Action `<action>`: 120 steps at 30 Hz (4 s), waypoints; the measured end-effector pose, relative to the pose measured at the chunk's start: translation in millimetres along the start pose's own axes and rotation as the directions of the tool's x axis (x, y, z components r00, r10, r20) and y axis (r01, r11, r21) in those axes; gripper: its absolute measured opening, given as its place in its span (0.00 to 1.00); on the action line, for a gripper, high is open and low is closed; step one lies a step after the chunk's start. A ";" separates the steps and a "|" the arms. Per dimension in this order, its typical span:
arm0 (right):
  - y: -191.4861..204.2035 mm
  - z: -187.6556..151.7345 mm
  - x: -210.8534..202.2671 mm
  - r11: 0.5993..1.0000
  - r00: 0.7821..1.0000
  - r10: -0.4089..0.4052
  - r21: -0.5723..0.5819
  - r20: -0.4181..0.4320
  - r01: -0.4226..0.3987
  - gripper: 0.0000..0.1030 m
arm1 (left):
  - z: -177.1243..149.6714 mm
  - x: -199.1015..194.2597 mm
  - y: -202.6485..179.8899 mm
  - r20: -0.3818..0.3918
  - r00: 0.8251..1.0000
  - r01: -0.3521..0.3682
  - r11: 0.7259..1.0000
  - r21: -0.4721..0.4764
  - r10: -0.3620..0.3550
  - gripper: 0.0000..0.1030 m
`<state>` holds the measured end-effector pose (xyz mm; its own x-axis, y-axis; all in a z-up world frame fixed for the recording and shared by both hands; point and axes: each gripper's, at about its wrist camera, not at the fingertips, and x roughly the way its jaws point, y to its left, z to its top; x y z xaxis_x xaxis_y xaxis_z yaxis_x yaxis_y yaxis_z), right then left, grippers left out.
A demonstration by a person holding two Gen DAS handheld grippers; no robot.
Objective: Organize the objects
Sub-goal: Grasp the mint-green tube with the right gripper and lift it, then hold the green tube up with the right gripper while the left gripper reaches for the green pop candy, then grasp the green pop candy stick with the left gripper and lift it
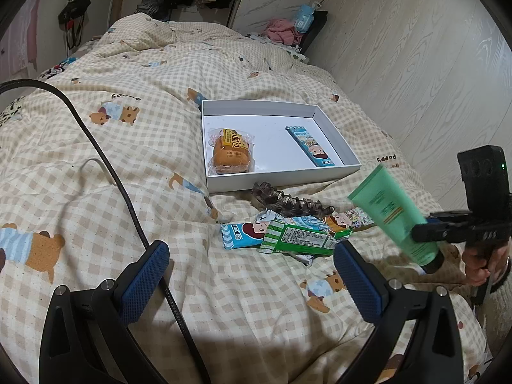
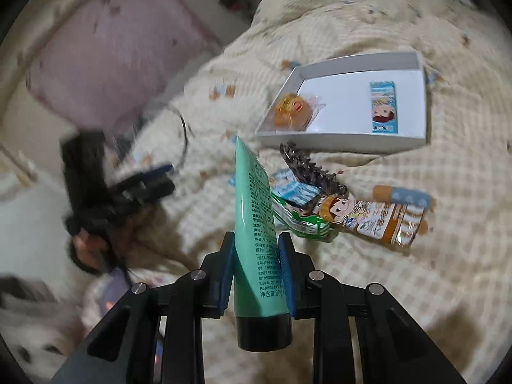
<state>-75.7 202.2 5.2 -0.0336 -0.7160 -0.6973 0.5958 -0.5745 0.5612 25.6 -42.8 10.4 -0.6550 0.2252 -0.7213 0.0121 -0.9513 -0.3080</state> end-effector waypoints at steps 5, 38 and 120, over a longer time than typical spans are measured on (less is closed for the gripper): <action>-24.5 -17.2 -3.9 0.955 0.967 0.192 0.197 0.164 -0.223 0.27 | 0.4 -0.3 0.1 0.001 1.000 0.005 1.000 0.000 -0.005 1.00; -72.1 -54.9 -12.7 0.842 0.838 0.271 0.306 0.473 -0.445 0.28 | 1.7 4.1 -0.8 -0.033 0.999 -0.041 0.999 0.006 0.041 1.00; -81.9 -59.4 -15.7 0.843 0.844 0.271 0.309 0.463 -0.441 0.28 | -18.6 126.9 -92.0 -0.585 0.808 0.290 0.912 0.290 -0.071 0.32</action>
<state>-76.3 284.0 -56.3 -0.2386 -0.9436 -0.2295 0.2691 -0.2913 0.9180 -44.6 77.1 -64.3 -0.0882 0.3725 -0.9239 -0.3984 -0.8632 -0.3100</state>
